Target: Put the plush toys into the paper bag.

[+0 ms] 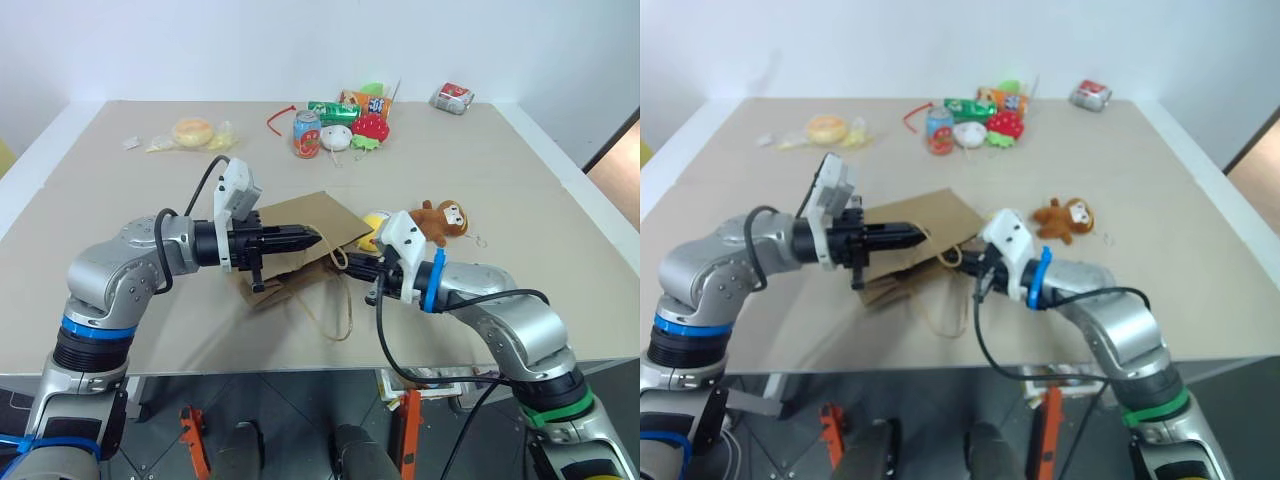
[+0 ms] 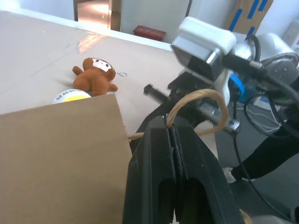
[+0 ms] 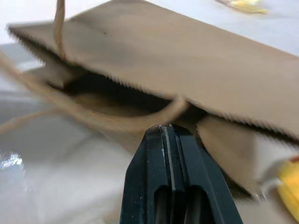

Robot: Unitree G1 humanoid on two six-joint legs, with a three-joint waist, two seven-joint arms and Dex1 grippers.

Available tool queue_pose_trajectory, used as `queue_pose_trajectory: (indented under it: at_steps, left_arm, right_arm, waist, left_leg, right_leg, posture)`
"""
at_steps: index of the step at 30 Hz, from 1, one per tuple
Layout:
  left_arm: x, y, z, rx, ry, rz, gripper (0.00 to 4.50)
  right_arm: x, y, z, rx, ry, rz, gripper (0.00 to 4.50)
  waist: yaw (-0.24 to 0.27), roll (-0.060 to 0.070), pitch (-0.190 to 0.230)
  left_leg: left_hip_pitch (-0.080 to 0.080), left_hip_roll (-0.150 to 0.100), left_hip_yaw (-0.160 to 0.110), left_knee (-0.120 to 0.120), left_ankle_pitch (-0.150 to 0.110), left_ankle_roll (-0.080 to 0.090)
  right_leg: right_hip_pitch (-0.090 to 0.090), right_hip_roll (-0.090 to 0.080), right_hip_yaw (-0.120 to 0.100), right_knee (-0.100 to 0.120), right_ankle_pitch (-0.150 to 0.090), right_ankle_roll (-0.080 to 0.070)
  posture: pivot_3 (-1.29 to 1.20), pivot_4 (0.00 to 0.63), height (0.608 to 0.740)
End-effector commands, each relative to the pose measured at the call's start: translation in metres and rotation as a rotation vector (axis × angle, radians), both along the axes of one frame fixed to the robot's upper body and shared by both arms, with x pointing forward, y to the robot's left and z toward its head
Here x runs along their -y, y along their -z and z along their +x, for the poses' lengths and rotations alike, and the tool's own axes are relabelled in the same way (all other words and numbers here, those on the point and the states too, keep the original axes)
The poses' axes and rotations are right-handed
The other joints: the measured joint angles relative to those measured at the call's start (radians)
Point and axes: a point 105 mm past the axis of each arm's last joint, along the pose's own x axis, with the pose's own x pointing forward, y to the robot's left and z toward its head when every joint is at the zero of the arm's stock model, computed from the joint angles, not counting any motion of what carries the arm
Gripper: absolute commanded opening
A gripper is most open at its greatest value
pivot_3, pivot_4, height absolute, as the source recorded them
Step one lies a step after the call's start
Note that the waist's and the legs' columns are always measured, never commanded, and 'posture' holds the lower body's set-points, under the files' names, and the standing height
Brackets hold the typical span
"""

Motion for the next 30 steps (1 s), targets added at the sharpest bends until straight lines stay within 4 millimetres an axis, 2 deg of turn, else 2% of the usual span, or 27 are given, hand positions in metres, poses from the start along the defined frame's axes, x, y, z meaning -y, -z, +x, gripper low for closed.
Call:
queue_pose_trajectory:
  at_steps: [1,5,9,12,14,18,21,26,30]
  left_arm:
    - [0.001,-0.013,0.005,0.020,-0.033,-0.046,0.00]
    - [0.002,-0.013,0.007,0.009,-0.054,-0.059,0.00]
    - [0.002,-0.017,0.011,-0.007,-0.075,-0.094,0.00]
    - [0.002,-0.023,0.012,-0.015,-0.086,-0.126,0.00]
    - [0.000,-0.034,0.018,-0.007,-0.117,-0.179,0.00]
    - [0.000,-0.063,0.023,0.139,-0.189,-0.264,0.00]
    - [0.003,-0.072,0.019,0.298,-0.212,-0.263,0.00]
    - [0.008,-0.069,0.008,0.473,-0.182,-0.255,0.00]
    - [0.008,-0.066,0.006,0.503,-0.172,-0.266,0.00]
  right_arm:
    - [-0.014,0.001,0.009,-0.009,0.025,0.007,0.14]
    - [-0.023,0.010,0.018,-0.031,0.061,-0.008,0.14]
    - [-0.030,0.019,0.040,-0.015,0.180,-0.038,0.14]
    - [-0.025,0.029,0.057,0.005,0.293,-0.098,0.14]
    - [-0.021,0.037,0.065,-0.003,0.361,-0.123,0.14]
    - [-0.018,0.047,0.065,-0.012,0.379,-0.152,0.14]
    - [-0.016,0.049,0.066,-0.015,0.388,-0.153,0.14]
    - [-0.013,0.046,0.069,-0.012,0.392,-0.150,0.14]
    - [-0.009,0.042,0.073,-0.009,0.401,-0.140,0.14]
  waist:
    - [0.000,0.000,0.000]
    - [0.000,0.000,0.000]
    - [-0.002,0.000,0.000]
    - [-0.002,0.000,0.000]
    - [-0.001,0.000,0.000]
    - [0.002,0.000,0.000]
    - [0.001,0.000,0.000]
    - [0.001,0.000,0.000]
    - [0.000,0.000,0.000]
  left_leg:
    - [0.000,0.000,0.000,0.000,0.000,0.000]
    - [0.000,0.000,0.000,0.000,0.000,0.000]
    - [0.000,0.000,0.000,0.000,0.000,0.000]
    - [0.000,0.001,0.000,0.000,0.000,0.000]
    - [0.000,0.000,0.000,0.000,0.000,0.000]
    - [-0.001,0.000,0.000,0.000,0.000,0.000]
    - [-0.001,-0.001,0.000,0.000,0.000,0.000]
    - [0.000,0.000,0.000,-0.001,0.000,-0.001]
    - [0.000,0.000,0.000,-0.001,0.001,0.000]
  right_leg:
    - [0.000,0.000,0.000,0.000,0.000,0.000]
    - [0.000,0.000,0.000,-0.001,0.000,0.000]
    - [0.000,0.000,0.000,-0.001,0.000,0.000]
    - [0.000,0.001,0.000,0.000,0.001,-0.001]
    - [0.000,0.000,0.000,0.000,0.001,-0.001]
    - [-0.001,0.000,0.000,-0.001,0.001,0.000]
    - [0.000,0.000,0.000,-0.002,0.001,0.000]
    - [0.000,0.000,0.000,-0.002,0.001,0.000]
    - [0.000,0.000,0.000,-0.002,0.003,0.000]
  posture:
    - [0.00,0.150,0.740]
    - [0.00,0.150,0.740]
    - [0.00,0.150,0.740]
    - [0.00,0.150,0.740]
    - [0.00,0.150,0.740]
    - [0.00,0.150,0.740]
    - [0.00,0.150,0.740]
    - [0.00,0.150,0.740]
    - [0.00,0.150,0.740]
